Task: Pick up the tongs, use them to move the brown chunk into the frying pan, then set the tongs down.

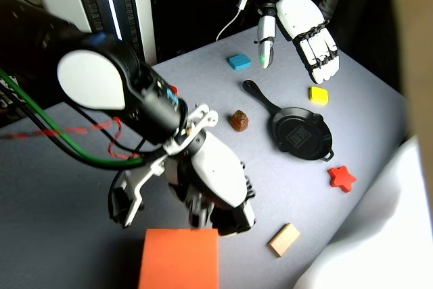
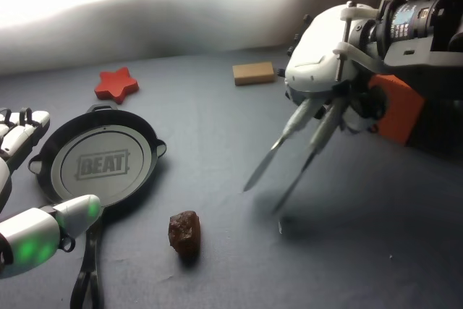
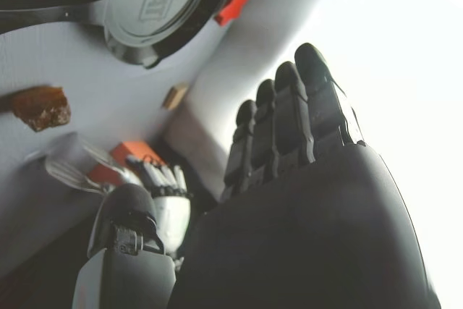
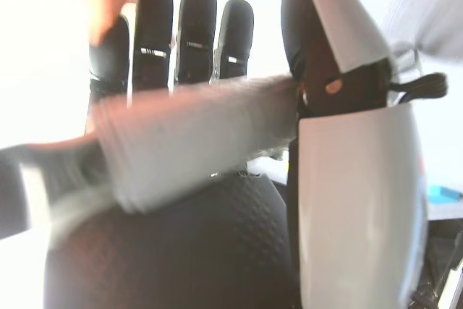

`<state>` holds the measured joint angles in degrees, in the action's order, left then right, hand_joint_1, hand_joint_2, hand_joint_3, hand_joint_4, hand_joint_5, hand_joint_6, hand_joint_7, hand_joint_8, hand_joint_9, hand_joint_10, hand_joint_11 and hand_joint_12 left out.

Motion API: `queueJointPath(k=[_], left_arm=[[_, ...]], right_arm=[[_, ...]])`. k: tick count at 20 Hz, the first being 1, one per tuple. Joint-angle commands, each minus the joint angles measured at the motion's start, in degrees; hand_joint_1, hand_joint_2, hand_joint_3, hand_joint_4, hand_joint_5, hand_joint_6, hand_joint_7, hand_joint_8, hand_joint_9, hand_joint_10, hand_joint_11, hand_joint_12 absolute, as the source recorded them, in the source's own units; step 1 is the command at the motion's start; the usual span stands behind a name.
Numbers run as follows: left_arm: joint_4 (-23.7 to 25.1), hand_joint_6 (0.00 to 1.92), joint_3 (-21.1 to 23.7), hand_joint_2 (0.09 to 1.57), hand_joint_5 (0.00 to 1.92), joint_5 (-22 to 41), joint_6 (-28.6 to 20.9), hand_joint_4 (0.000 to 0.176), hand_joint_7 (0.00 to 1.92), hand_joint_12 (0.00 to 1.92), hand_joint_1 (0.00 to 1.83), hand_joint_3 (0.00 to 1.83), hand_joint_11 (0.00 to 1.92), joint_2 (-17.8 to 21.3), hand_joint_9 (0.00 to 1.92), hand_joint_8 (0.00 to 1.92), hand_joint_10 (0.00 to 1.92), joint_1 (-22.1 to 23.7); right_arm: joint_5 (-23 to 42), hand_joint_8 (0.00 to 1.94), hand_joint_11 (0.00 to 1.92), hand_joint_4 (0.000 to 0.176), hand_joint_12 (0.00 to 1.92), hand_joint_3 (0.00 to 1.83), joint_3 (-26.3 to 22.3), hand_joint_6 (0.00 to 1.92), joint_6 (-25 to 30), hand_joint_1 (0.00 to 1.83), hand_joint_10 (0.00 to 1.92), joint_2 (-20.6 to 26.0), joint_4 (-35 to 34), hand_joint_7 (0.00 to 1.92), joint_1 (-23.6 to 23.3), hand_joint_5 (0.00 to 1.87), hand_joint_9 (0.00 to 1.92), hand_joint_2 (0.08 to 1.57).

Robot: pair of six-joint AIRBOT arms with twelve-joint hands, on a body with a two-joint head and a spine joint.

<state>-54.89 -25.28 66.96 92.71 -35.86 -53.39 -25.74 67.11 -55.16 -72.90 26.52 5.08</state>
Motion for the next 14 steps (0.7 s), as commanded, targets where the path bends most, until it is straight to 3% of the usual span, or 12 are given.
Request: queueJointPath(k=[1, 4, 6, 9, 14], left_arm=[[2.6, 0.0, -0.1, 1.21, 0.09, 6.4, -0.1, 0.004, 0.14, 0.48, 0.0, 0.0, 0.0, 0.2, 0.12, 0.0, 0.0, 0.1], [2.6, 0.0, -0.1, 1.2, 0.08, 6.5, -0.2, 0.001, 0.13, 0.44, 0.0, 0.0, 0.0, 0.2, 0.12, 0.0, 0.0, 0.0], [2.6, 0.0, 0.0, 1.2, 0.07, 6.5, -0.2, 0.012, 0.13, 0.46, 0.0, 0.0, 0.0, 0.2, 0.11, 0.0, 0.0, 0.0], [2.6, 0.0, -0.2, 1.2, 0.07, 6.7, -0.2, 0.013, 0.12, 0.48, 0.0, 0.0, 0.0, 0.2, 0.12, 0.0, 0.0, 0.0], [2.6, 0.0, -1.2, 1.2, 0.05, 6.8, -1.2, 0.01, 0.1, 0.43, 0.0, 0.0, 0.0, 0.2, 0.1, 0.0, 0.0, 0.0]], right_arm=[[3.2, 0.2, 0.44, 0.0, 1.6, 0.01, -0.7, 1.3, 1.9, 1.1, 0.82, 0.8, 1.4, 1.04, -1.3, 0.76, 0.75, 1.22], [1.1, 0.2, 0.43, 0.0, 1.62, 0.0, -4.5, 1.34, 9.7, 1.09, 0.81, 2.7, 1.8, 1.03, -1.9, 0.74, 0.76, 1.24], [-0.9, 0.21, 0.41, 0.0, 1.64, 0.0, -6.8, 1.35, 22.6, 1.09, 0.82, 3.3, 10.5, 1.02, -1.6, 0.73, 0.74, 1.25], [-3.5, 0.24, 0.4, 0.0, 1.66, 0.0, -11.5, 1.35, 40.4, 1.09, 0.87, 5.4, 20.2, 1.0, -1.3, 0.73, 0.71, 1.25], [-13.2, 0.28, 0.35, 0.0, 1.68, 0.0, -18.1, 1.36, 54.4, 1.09, 0.89, 6.5, 30.4, 0.94, -2.2, 0.72, 0.67, 1.25]])
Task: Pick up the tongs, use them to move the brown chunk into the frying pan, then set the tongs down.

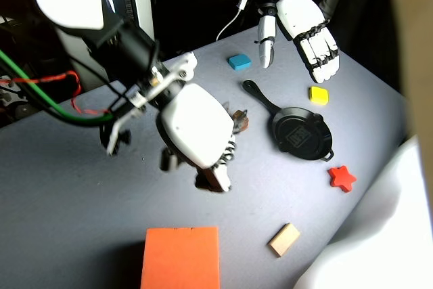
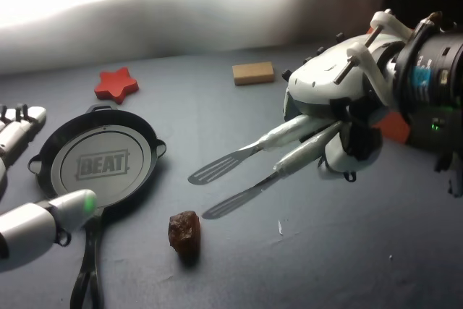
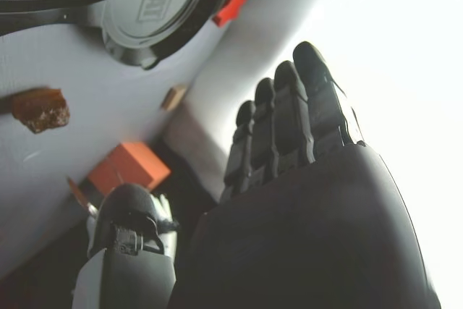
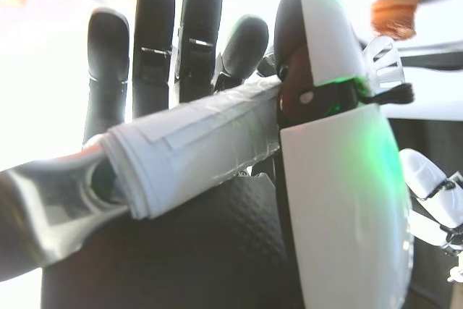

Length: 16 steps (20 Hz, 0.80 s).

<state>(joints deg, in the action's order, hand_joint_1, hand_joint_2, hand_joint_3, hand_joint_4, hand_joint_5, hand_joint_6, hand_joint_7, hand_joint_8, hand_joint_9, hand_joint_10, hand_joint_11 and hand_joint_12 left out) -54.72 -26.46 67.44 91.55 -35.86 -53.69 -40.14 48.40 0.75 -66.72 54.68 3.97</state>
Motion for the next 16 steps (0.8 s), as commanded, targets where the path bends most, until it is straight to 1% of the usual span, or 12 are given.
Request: queueJointPath(k=[1, 2, 4, 6, 7, 9, 10, 14, 15, 16], left_arm=[[2.4, 0.0, -0.4, 1.2, 0.06, 6.3, -0.4, 0.011, 0.1, 0.43, 0.0, 0.0, 0.0, 0.2, 0.11, 0.0, 0.0, 0.3], [2.3, 0.0, -0.8, 1.2, 0.06, 6.3, -0.8, 0.01, 0.11, 0.45, 0.0, 0.0, 0.0, 0.2, 0.11, 0.0, 0.0, 0.3], [2.0, 0.01, -1.4, 1.21, 0.07, 6.3, -1.7, 0.01, 0.12, 0.45, 0.0, 0.0, 0.0, 0.2, 0.12, 0.01, 0.0, 0.2], [1.3, 0.0, -2.7, 1.2, 0.07, 6.3, -3.9, 0.01, 0.12, 0.43, 0.0, 0.0, 0.0, 0.2, 0.11, 0.0, 0.0, -0.3], [1.3, 0.0, -3.1, 1.2, 0.07, 6.3, -4.6, 0.009, 0.12, 0.43, 0.0, 0.0, 0.0, 0.2, 0.11, 0.0, 0.0, -0.4], [1.3, 0.0, -4.0, 1.19, 0.08, 6.3, -5.9, 0.015, 0.12, 0.46, 0.0, 0.0, 0.0, 0.2, 0.12, 0.0, 0.0, -0.6], [1.3, 0.0, -4.3, 1.19, 0.08, 6.4, -6.6, 0.014, 0.12, 0.48, 0.0, 0.0, 0.0, 0.2, 0.12, 0.0, 0.0, -0.6], [1.1, 0.0, -4.8, 1.19, 0.08, 6.7, -7.2, 0.011, 0.1, 0.41, 0.0, 0.0, 0.0, 0.2, 0.1, 0.0, 0.0, -0.6], [1.1, 0.0, -4.8, 1.19, 0.09, 6.7, -7.3, 0.009, 0.11, 0.42, 0.0, 0.0, 0.0, 0.2, 0.11, 0.0, 0.0, -0.7], [1.1, 0.0, -4.7, 1.18, 0.07, 6.7, -7.7, 0.014, 0.12, 0.45, 0.0, 0.0, 0.0, 0.2, 0.12, 0.0, 0.0, -0.9]], right_arm=[[-0.7, 0.31, 0.35, 0.0, 1.68, 0.0, -0.8, 1.36, 2.4, 1.09, 0.91, 0.3, 5.4, 0.93, -1.3, 0.72, 0.66, 1.25], [-2.3, 0.33, 0.37, 0.0, 1.67, 0.0, -1.7, 1.34, 5.4, 1.09, 0.91, 0.2, 7.4, 0.93, -1.5, 0.73, 0.67, 1.24], [-4.7, 0.44, 0.39, 0.0, 1.68, 0.0, -3.1, 1.35, 8.2, 1.09, 0.93, -0.2, 9.9, 0.9, -1.7, 0.73, 0.67, 1.25], [-9.9, 0.44, 0.37, 0.0, 1.68, 0.0, -3.8, 1.37, 11.8, 1.08, 0.92, -2.0, 11.8, 0.86, -1.6, 0.71, 0.64, 1.25], [-10.9, 0.45, 0.38, 0.0, 1.67, 0.0, -3.8, 1.36, 12.7, 1.08, 0.92, -2.6, 11.9, 0.86, -1.5, 0.72, 0.65, 1.25], [-11.4, 0.45, 0.35, 0.0, 1.69, 0.0, -3.8, 1.37, 13.7, 1.08, 0.92, -3.8, 12.1, 0.86, -1.3, 0.71, 0.64, 1.25], [-12.1, 0.45, 0.34, 0.0, 1.69, 0.0, -3.8, 1.37, 14.3, 1.08, 0.92, -4.5, 12.1, 0.85, -1.1, 0.71, 0.64, 1.25], [-13.6, 0.49, 0.33, 0.0, 1.7, 0.0, -3.7, 1.38, 16.0, 1.08, 0.95, -6.8, 12.2, 0.83, 0.3, 0.71, 0.62, 1.26], [-13.8, 0.5, 0.34, 0.0, 1.69, 0.0, -3.6, 1.37, 16.4, 1.08, 0.95, -7.3, 12.4, 0.83, 0.7, 0.71, 0.62, 1.25], [-14.0, 0.5, 0.34, 0.0, 1.68, 0.0, -3.5, 1.37, 17.2, 1.08, 0.95, -8.0, 13.3, 0.82, 1.4, 0.71, 0.62, 1.25]])
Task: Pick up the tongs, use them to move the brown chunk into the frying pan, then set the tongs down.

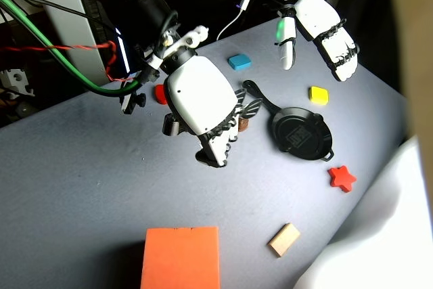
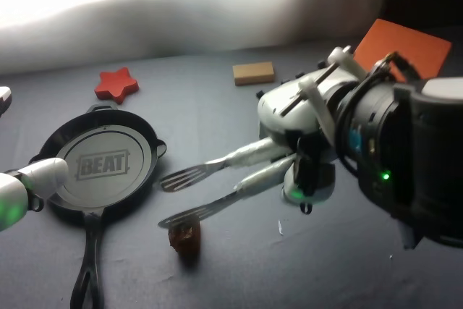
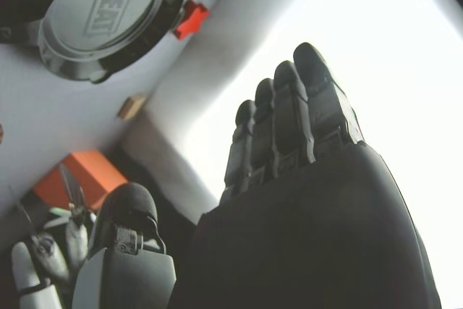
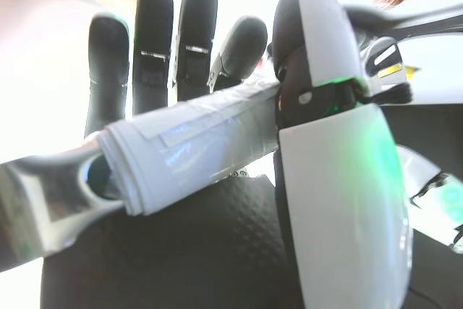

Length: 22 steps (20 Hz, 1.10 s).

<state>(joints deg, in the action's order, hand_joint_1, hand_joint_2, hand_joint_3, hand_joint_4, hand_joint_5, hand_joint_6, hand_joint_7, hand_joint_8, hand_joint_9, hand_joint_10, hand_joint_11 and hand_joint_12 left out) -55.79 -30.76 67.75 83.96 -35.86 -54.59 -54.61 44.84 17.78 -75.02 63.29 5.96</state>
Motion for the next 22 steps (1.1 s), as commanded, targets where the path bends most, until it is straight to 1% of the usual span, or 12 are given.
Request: queueJointPath(k=[1, 4, 6, 10, 12, 14, 15, 16, 17, 19, 20, 22], left_arm=[[2.2, 0.0, -0.3, 1.19, 0.09, 6.4, -0.3, 0.012, 0.13, 0.47, 0.0, 0.0, 0.0, 0.3, 0.13, 0.01, 0.01, 0.0], [2.2, 0.0, -0.2, 1.19, 0.08, 6.4, -0.3, 0.017, 0.11, 0.46, 0.0, 0.0, 0.0, 0.3, 0.12, 0.0, 0.0, 0.0], [2.2, 0.0, -0.2, 1.19, 0.08, 6.4, -0.3, 0.015, 0.1, 0.42, 0.0, 0.0, 0.0, 0.3, 0.11, 0.0, 0.0, 0.0], [2.2, 0.0, -0.2, 1.19, 0.08, 6.4, -0.3, 0.014, 0.11, 0.46, 0.0, 0.0, 0.0, 0.3, 0.11, 0.0, 0.0, -0.1], [2.2, 0.0, -0.1, 1.18, 0.09, 6.4, -0.3, 0.014, 0.13, 0.5, 0.0, 0.0, 0.0, 0.3, 0.13, 0.01, 0.01, -0.1], [2.2, 0.0, 0.0, 1.19, 0.09, 6.4, -0.3, 0.012, 0.12, 0.48, 0.0, 0.0, 0.0, 0.3, 0.13, 0.0, 0.0, 0.0], [2.2, 0.01, 0.1, 1.19, 0.11, 6.4, -0.3, 0.011, 0.13, 0.5, 0.0, 0.0, 0.0, 0.3, 0.14, 0.0, 0.0, 0.0], [2.2, 0.01, 0.1, 1.19, 0.11, 6.4, -0.3, 0.011, 0.13, 0.5, 0.0, 0.0, 0.0, 0.3, 0.14, 0.0, 0.0, 0.0], [2.2, 0.0, 0.1, 1.19, 0.09, 6.4, -0.3, 0.011, 0.11, 0.47, 0.0, 0.0, 0.0, 0.3, 0.12, 0.0, 0.0, 0.0], [2.2, 0.01, 0.1, 1.19, 0.11, 6.4, -0.3, 0.011, 0.14, 0.54, 0.0, 0.0, 0.0, 0.3, 0.14, 0.01, 0.01, 0.0], [2.2, 0.01, 0.1, 1.2, 0.12, 6.4, -0.3, 0.008, 0.14, 0.55, 0.0, 0.0, 0.0, 0.3, 0.14, 0.01, 0.01, 0.0], [2.2, 0.0, 0.1, 1.2, 0.09, 6.4, -0.3, 0.007, 0.11, 0.48, 0.0, 0.0, 0.0, 0.3, 0.12, 0.0, 0.0, 0.0]], right_arm=[[0.4, 0.49, 0.34, 0.0, 1.66, 0.0, 0.2, 0.96, 0.5, 1.1, 0.92, 0.0, 5.3, 0.82, -0.4, 0.62, 0.62, 1.2], [0.5, 0.51, 0.34, 0.0, 1.7, 0.0, 1.0, 1.37, 1.5, 1.08, 0.94, -1.1, 5.9, 0.82, -0.3, 0.71, 0.63, 1.25], [0.5, 0.48, 0.31, 0.0, 1.67, 0.0, 1.5, 0.76, 1.5, 1.09, 0.91, -1.8, 5.9, 0.81, 0.0, 0.64, 0.62, 1.21], [0.5, 0.45, 0.31, 0.0, 1.66, 0.0, 2.1, 0.65, 1.5, 1.09, 0.88, -2.3, 5.9, 0.81, 1.1, 0.68, 0.62, 1.21], [0.5, 0.47, 0.33, 0.0, 1.68, 0.01, 2.1, 1.34, 1.5, 1.08, 0.92, -2.3, 5.9, 0.82, 1.5, 0.71, 0.62, 1.25], [0.7, 0.45, 0.33, 0.0, 1.63, 0.0, 2.1, 0.76, 1.5, 1.12, 0.87, -2.3, 5.9, 0.81, 1.8, 0.64, 0.62, 1.2], [0.8, 0.44, 0.35, 0.0, 1.64, 0.0, 2.2, 1.19, 1.5, 1.1, 0.87, -2.3, 5.9, 0.84, 2.0, 0.73, 0.65, 1.22], [0.9, 0.44, 0.35, 0.0, 1.64, 0.0, 2.3, 1.19, 1.5, 1.1, 0.87, -2.4, 5.9, 0.84, 2.1, 0.73, 0.65, 1.22], [1.1, 0.44, 0.33, 0.0, 1.64, 0.0, 2.5, 0.74, 1.5, 1.12, 0.88, -2.6, 5.9, 0.82, 2.2, 0.64, 0.62, 1.19], [1.2, 0.43, 0.35, 0.0, 1.63, 0.0, 3.0, 0.67, 1.5, 1.12, 0.87, -2.9, 5.9, 0.83, 2.3, 0.68, 0.63, 1.19], [1.3, 0.44, 0.36, 0.0, 1.64, 0.01, 3.2, 1.18, 1.5, 1.1, 0.88, -3.0, 5.9, 0.85, 2.4, 0.74, 0.64, 1.21], [1.4, 0.42, 0.32, 0.0, 1.65, 0.0, 3.4, 0.67, 1.5, 1.12, 0.87, -3.0, 5.9, 0.82, 2.6, 0.67, 0.62, 1.17]])
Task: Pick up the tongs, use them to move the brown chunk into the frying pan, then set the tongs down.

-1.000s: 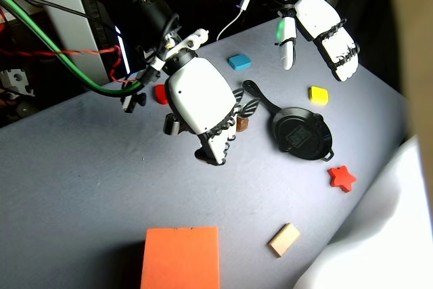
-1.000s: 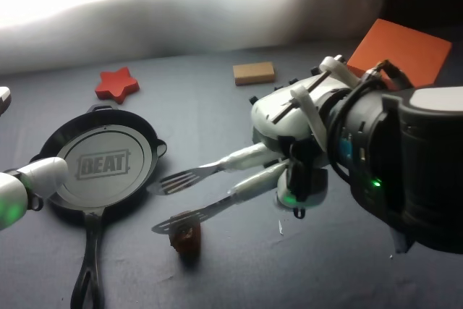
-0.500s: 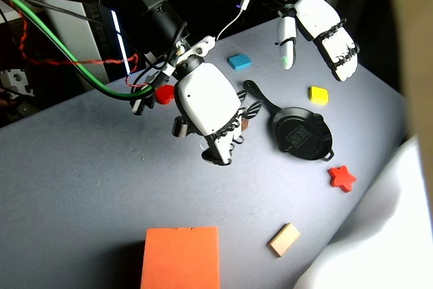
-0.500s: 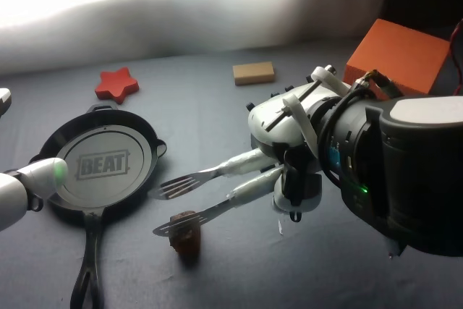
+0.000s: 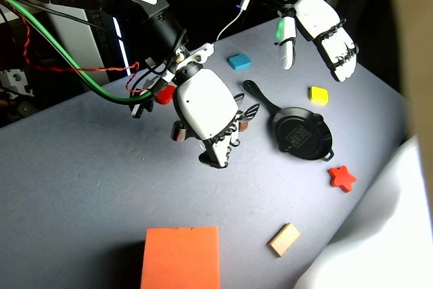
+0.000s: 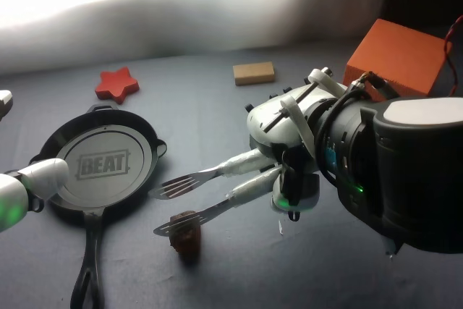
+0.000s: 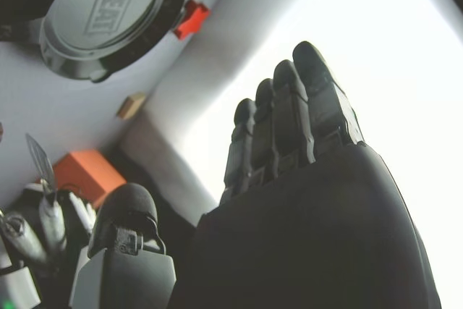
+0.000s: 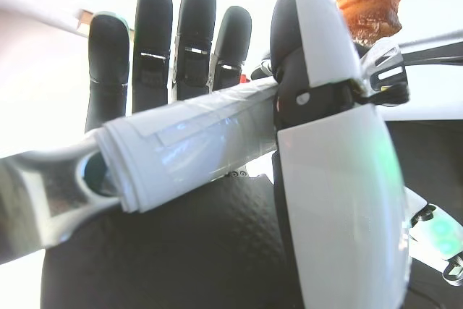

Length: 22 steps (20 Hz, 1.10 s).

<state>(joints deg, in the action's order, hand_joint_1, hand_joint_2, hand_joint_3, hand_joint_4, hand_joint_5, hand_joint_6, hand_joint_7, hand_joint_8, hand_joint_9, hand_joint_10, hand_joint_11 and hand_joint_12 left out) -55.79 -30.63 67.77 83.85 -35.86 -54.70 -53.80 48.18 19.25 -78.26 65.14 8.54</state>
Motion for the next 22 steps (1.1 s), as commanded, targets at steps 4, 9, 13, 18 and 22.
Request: queueJointPath(k=[4, 9, 13, 18, 22], left_arm=[[2.2, 0.0, 0.1, 1.19, 0.09, 6.4, -0.2, 0.011, 0.11, 0.5, 0.0, 0.0, 0.0, 0.3, 0.13, 0.0, 0.0, 0.1], [2.2, 0.0, -0.3, 1.2, 0.1, 6.4, -0.2, 0.0, 0.13, 0.49, 0.0, 0.0, 0.0, 0.3, 0.12, 0.0, 0.0, 0.1], [2.2, 0.0, -0.1, 1.2, 0.1, 6.4, -0.1, 0.001, 0.11, 0.42, 0.0, 0.0, 0.0, 0.3, 0.11, 0.0, 0.0, 0.1], [2.2, 0.0, 0.0, 1.19, 0.09, 6.3, 0.0, 0.012, 0.12, 0.46, 0.0, 0.0, 0.0, 0.3, 0.12, 0.0, 0.0, 0.1], [2.2, 0.0, -0.2, 1.2, 0.09, 6.3, 0.0, 0.007, 0.12, 0.48, 0.0, 0.0, 0.0, 0.3, 0.12, 0.0, 0.0, 0.1]], right_arm=[[1.1, 0.45, 0.32, 0.0, 1.67, 0.0, 0.1, 0.91, 0.1, 1.12, 0.91, 0.2, 5.4, 0.82, 1.2, 0.63, 0.61, 1.19], [1.3, 0.48, 0.36, 0.0, 1.66, 0.0, 0.8, 1.32, 0.1, 1.09, 0.92, -0.1, 5.4, 0.86, 1.8, 0.75, 0.64, 1.23], [1.5, 0.48, 0.33, 0.0, 1.66, 0.0, 1.0, 0.94, 0.5, 1.11, 0.92, -0.4, 6.2, 0.81, 2.4, 0.63, 0.61, 1.19], [1.8, 0.47, 0.34, 0.0, 1.66, 0.01, 1.6, 1.33, 0.5, 1.09, 0.9, -1.1, 6.4, 0.84, 3.1, 0.72, 0.64, 1.24], [2.2, 0.49, 0.36, 0.0, 1.66, 0.0, 2.2, 1.34, 0.5, 1.09, 0.92, -1.9, 6.6, 0.86, 3.7, 0.73, 0.65, 1.24]])
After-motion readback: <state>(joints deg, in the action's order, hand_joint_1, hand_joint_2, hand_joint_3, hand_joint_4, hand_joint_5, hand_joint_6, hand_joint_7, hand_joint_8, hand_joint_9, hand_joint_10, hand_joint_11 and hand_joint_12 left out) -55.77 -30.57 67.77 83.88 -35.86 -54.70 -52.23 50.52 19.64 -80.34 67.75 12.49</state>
